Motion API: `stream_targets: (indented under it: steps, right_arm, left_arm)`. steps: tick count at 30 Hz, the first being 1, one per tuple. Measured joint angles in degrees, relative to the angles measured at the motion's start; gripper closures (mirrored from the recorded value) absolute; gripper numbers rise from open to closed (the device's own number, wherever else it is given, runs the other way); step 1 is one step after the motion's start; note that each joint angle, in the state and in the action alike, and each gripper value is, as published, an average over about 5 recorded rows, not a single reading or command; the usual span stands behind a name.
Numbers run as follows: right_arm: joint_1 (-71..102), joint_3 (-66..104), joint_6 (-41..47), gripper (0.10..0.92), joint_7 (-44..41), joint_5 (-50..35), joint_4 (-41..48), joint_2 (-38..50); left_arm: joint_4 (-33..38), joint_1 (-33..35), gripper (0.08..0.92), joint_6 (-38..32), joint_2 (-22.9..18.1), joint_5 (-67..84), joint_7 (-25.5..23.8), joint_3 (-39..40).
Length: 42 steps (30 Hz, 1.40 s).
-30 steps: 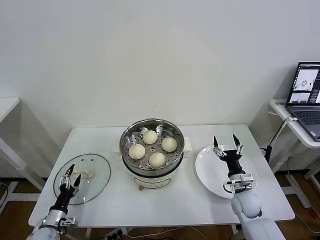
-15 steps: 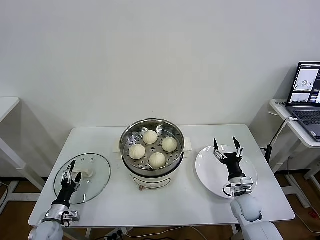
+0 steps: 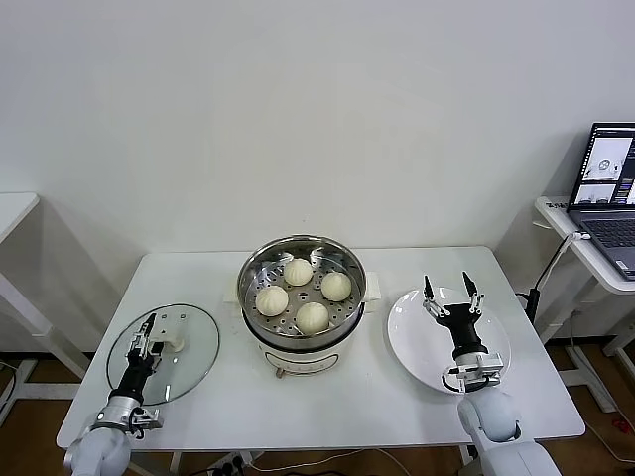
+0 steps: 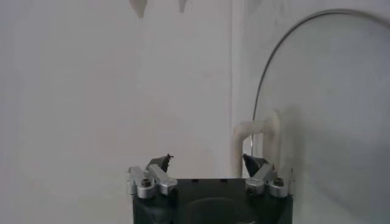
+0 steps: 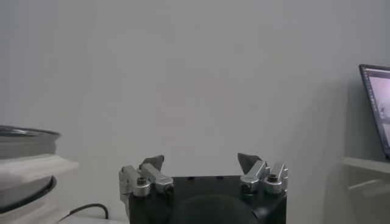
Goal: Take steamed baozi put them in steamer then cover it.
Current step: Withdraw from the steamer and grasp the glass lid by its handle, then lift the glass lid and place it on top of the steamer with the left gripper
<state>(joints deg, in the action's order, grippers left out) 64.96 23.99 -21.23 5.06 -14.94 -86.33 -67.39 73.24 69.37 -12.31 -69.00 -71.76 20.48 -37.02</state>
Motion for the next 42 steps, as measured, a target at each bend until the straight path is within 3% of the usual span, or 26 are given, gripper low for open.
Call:
stream_targets:
  steps: [15, 18, 27, 36, 42]
  right_arm:
    - [-0.8, -0.4, 0.0, 0.203, 0.2, 0.6, -0.1, -0.4]
    - [-0.9, -0.5, -0.1, 0.203, 0.2, 0.8, 0.0, -0.5]
    - [-1.1, -0.6, -0.1, 0.203, 0.2, 1.3, -0.2, -0.8]
    - [-0.8, -0.2, -0.1, 0.203, 0.2, 1.5, -0.7, -1.1]
    - [-0.5, 0.2, -0.1, 0.203, 0.2, 1.5, -0.9, -1.2]
  left_arm:
    - [-1.7, -1.0, 0.758, -0.3, -0.4, -0.2, -0.5, -0.3]
    - [-1.5, -0.9, 0.808, -0.4, -0.3, -0.1, -0.5, -0.6]
    - [5.1, 1.5, 0.813, 1.2, 0.9, 2.5, -0.8, -2.6]
    - [23.7, 3.9, 0.813, 6.7, 1.3, 5.3, -4.3, -5.2]
    - [35.6, 3.7, 0.813, 11.9, 0.2, 5.7, -7.9, -2.4]
